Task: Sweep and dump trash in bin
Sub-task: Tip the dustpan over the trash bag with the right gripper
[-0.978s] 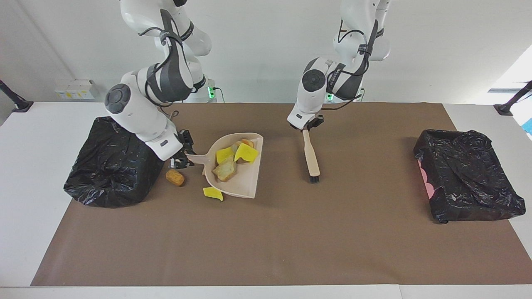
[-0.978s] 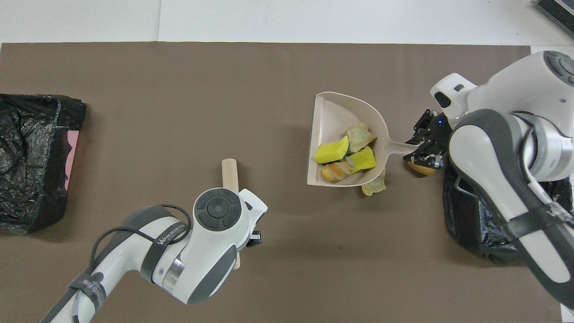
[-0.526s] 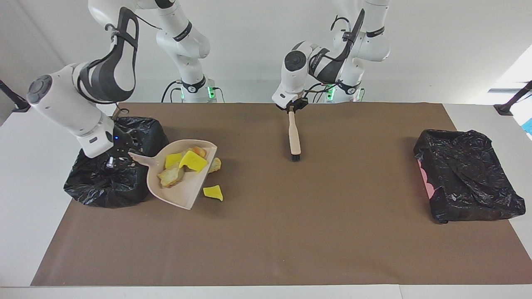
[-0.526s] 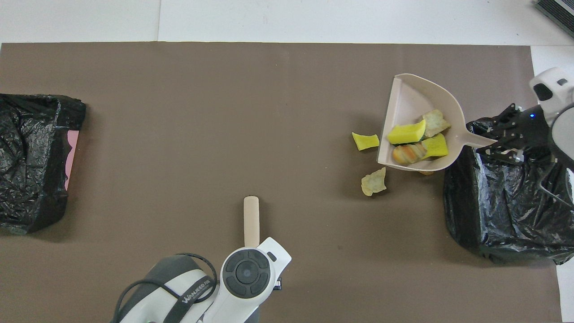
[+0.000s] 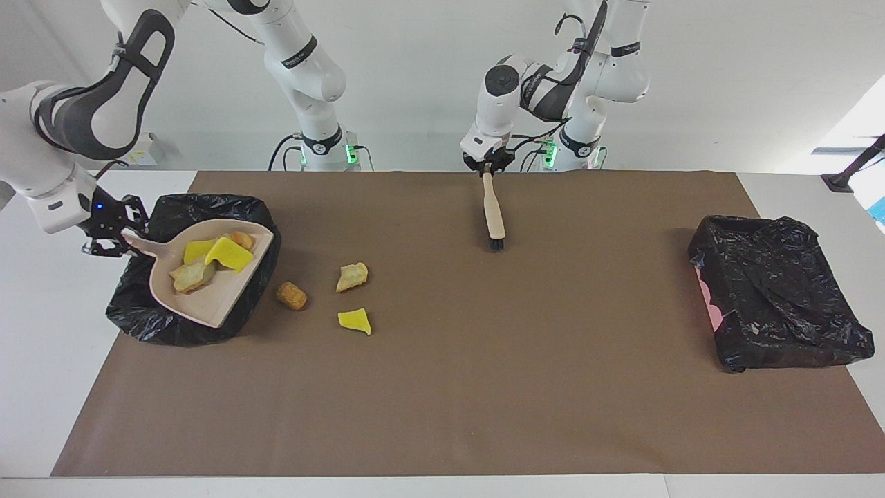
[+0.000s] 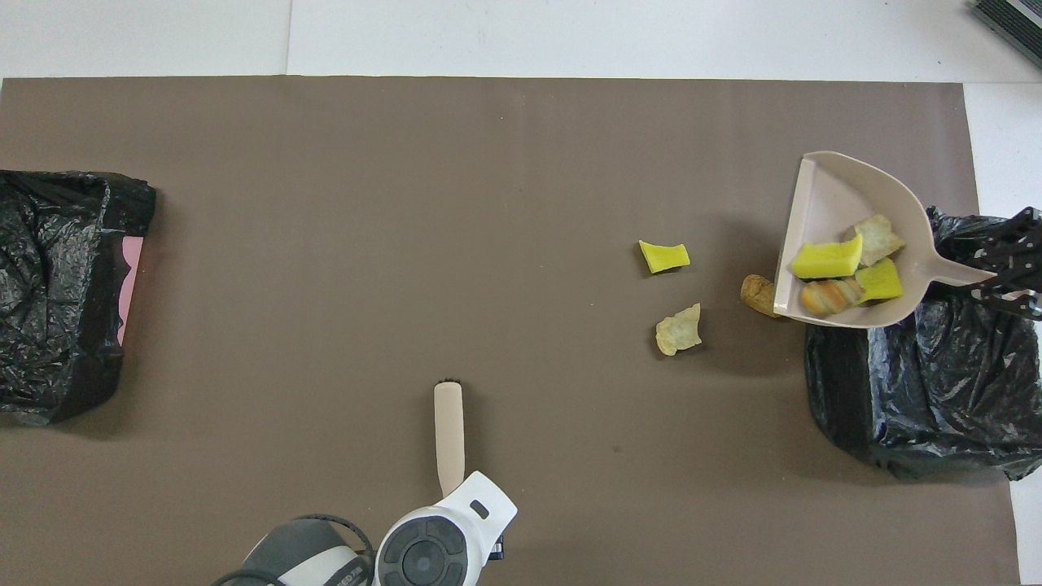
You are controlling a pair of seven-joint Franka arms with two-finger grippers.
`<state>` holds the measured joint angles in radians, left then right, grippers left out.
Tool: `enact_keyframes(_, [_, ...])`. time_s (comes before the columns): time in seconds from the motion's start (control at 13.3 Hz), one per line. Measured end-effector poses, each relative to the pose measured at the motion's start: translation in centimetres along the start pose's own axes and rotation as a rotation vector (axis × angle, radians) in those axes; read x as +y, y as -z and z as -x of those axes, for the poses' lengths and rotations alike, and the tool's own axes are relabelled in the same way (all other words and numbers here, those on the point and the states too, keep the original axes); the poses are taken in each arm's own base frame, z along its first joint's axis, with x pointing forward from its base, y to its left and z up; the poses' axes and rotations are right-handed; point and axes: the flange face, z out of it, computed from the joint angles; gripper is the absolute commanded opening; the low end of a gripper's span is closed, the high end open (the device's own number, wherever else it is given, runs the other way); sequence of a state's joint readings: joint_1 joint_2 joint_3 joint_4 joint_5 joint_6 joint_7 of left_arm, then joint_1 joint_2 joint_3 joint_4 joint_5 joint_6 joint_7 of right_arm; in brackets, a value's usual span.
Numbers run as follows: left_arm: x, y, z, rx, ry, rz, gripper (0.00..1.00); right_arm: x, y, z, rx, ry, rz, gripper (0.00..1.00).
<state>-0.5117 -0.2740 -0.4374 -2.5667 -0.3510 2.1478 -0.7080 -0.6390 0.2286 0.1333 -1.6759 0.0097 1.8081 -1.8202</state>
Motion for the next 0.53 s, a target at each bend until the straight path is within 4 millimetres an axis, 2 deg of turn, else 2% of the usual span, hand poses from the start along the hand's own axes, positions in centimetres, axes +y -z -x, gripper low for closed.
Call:
enact_keyframes(0.08, [0.0, 0.0, 0.0, -0.004, 0.002, 0.003, 0.00, -0.6, 0.6, 1.6, -0.031, 0.030, 0.002, 0.00])
enact_keyframes(0.23, [0.0, -0.1, 0.0, -0.007, 0.002, 0.005, 0.00, -1.6, 2.3, 3.4, -0.117, 0.079, 0.000, 0.00])
enact_keyframes(0.3, [-0.1, -0.2, 0.1, -0.009, 0.002, 0.006, 0.00, -2.1, 3.4, 3.7, -0.180, 0.105, -0.004, 0.00])
enact_keyframes(0.38, [-0.1, -0.2, 0.1, -0.011, 0.001, 0.007, 0.05, -2.4, 4.7, 3.4, -0.242, 0.125, -0.004, 0.00])
enact_keyframes(0.53, [-0.1, -0.2, 0.1, -0.012, -0.001, 0.008, 0.47, -2.8, 6.9, 1.8, -0.340, 0.169, 0.003, 0.00])
